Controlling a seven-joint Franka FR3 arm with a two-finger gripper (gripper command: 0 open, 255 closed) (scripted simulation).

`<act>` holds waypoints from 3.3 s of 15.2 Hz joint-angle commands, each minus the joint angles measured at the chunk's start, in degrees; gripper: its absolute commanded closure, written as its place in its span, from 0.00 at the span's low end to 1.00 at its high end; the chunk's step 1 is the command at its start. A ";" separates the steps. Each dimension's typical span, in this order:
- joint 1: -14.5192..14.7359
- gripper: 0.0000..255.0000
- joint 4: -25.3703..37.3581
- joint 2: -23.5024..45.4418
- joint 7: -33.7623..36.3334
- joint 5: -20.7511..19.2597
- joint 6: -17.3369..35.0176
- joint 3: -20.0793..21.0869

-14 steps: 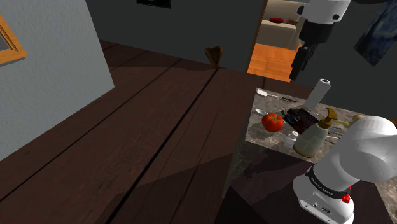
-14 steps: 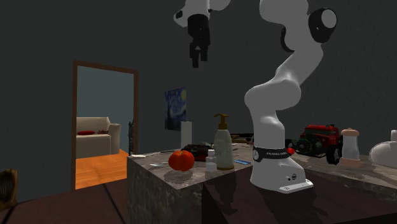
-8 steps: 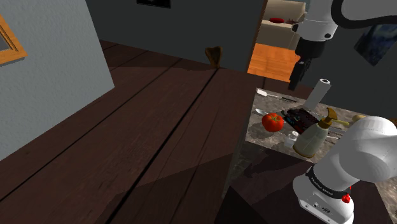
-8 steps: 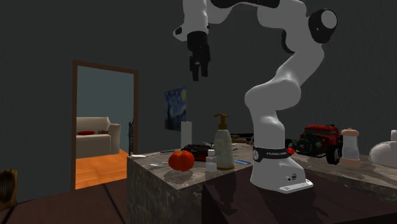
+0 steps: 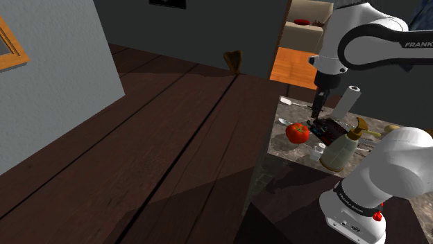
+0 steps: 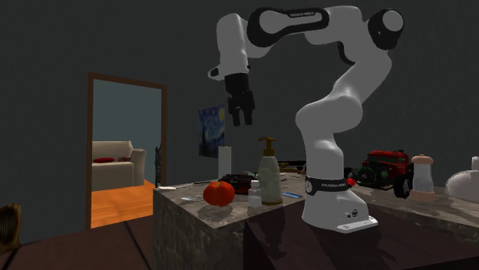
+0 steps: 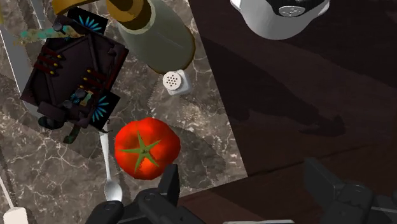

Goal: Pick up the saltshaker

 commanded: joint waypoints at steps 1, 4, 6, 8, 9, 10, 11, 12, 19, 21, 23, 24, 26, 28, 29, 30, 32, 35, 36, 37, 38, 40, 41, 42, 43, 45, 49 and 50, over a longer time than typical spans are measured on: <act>-0.75 0.00 -4.19 0.02 -1.33 -1.83 3.33 -1.36; -2.02 0.00 -8.17 2.02 -3.22 -4.69 7.98 -3.43; -3.06 0.00 -10.53 3.95 -4.42 -6.79 11.41 -4.86; -4.21 0.00 -12.60 6.45 -5.52 -9.10 15.13 -6.37; -4.84 0.00 -13.52 7.93 -6.03 -10.32 17.12 -7.12; -5.48 0.00 -14.36 9.57 -6.49 -11.60 19.19 -7.90; -6.15 0.00 -15.11 11.38 -6.91 -12.93 21.35 -8.68; -6.85 0.00 -15.75 13.37 -7.28 -14.32 23.58 -9.44; -11.39 0.00 -17.35 29.72 -7.66 -23.86 39.30 -13.72; -11.50 0.00 -17.34 32.46 -6.83 -24.63 41.99 -13.94; -11.62 0.00 -17.24 35.30 -5.95 -25.43 44.68 -14.12; -11.68 0.00 -17.15 36.75 -5.48 -25.84 46.03 -14.19; -11.77 0.00 -16.96 39.08 -4.71 -26.51 48.14 -14.28; -11.83 1.00 -17.10 38.84 -4.72 -26.58 48.02 -14.29; -11.85 1.00 -17.05 38.89 -4.76 -26.58 48.04 -14.32; -11.85 1.00 -17.04 38.86 -4.79 -26.58 48.01 -14.33; -11.87 1.00 -17.05 38.84 -4.80 -26.60 48.00 -14.34; -11.87 1.00 -17.08 38.80 -4.78 -26.61 47.98 -14.33; -11.87 1.00 -17.07 38.82 -4.79 -26.61 47.99 -14.34; -11.77 1.00 -16.96 39.08 -4.71 -26.51 48.14 -14.28; -11.71 1.00 -17.09 37.60 -5.20 -26.09 46.81 -14.23; -11.59 1.00 -17.27 34.69 -6.14 -25.26 44.11 -14.09; -11.52 1.00 -17.32 33.27 -6.58 -24.87 42.76 -14.01; -11.46 1.00 -17.35 31.87 -7.01 -24.47 41.42 -13.91; -11.41 1.00 -17.36 30.50 -7.42 -24.09 40.07 -13.81; -11.29 1.00 -17.30 27.83 -8.21 -23.33 37.39 -13.57; -11.07 1.00 -16.92 22.85 -9.66 -21.88 32.12 -12.98; -11.01 1.00 -16.77 21.68 -10.00 -21.52 30.83 -12.81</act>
